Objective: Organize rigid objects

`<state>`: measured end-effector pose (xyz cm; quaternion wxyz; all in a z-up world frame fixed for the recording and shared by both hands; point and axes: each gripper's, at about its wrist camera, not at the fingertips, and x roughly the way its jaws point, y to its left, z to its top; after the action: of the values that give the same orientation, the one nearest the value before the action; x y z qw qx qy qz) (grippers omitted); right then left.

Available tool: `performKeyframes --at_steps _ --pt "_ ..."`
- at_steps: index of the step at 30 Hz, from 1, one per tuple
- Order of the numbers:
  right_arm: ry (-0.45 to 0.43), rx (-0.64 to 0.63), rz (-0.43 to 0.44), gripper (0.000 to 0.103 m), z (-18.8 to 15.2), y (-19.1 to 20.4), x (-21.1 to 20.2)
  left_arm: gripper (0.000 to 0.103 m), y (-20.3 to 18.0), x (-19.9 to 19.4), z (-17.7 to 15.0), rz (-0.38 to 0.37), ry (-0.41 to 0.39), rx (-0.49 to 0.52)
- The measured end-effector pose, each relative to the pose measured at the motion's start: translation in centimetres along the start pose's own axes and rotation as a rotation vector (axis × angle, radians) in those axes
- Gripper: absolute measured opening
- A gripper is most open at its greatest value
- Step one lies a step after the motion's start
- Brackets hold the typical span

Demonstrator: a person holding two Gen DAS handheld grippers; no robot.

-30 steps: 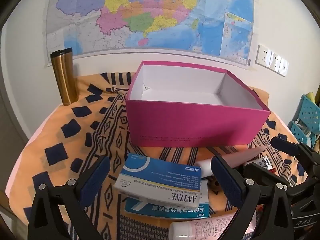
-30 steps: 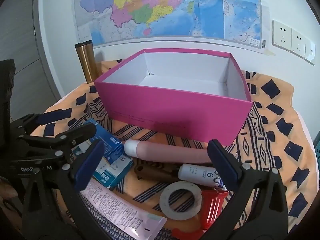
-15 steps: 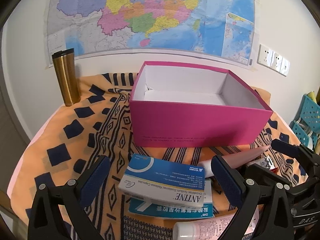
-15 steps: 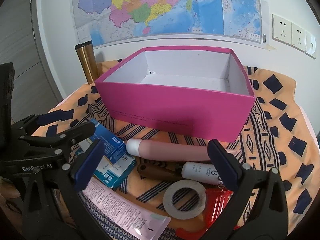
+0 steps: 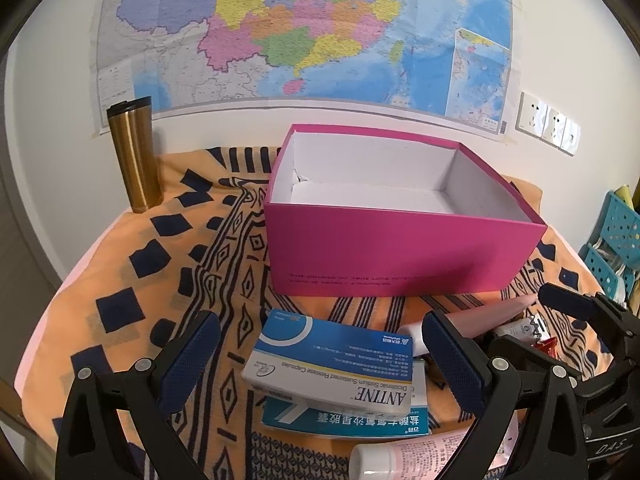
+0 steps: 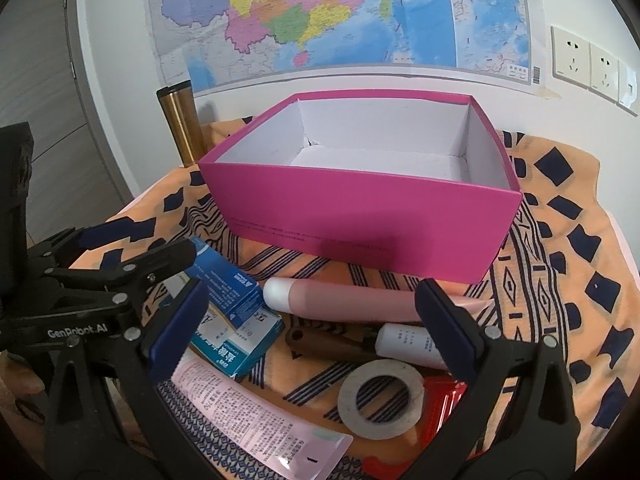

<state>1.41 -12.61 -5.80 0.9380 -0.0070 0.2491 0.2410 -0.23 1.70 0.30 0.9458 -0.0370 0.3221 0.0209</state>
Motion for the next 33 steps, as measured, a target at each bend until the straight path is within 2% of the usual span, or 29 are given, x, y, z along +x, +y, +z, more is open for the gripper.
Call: performKeyframes --at_steps 33 --pt "0.022 0.024 0.05 0.102 -0.38 -0.1 0.72 0.103 0.63 0.66 -0.19 0.007 0.012 -0.011"
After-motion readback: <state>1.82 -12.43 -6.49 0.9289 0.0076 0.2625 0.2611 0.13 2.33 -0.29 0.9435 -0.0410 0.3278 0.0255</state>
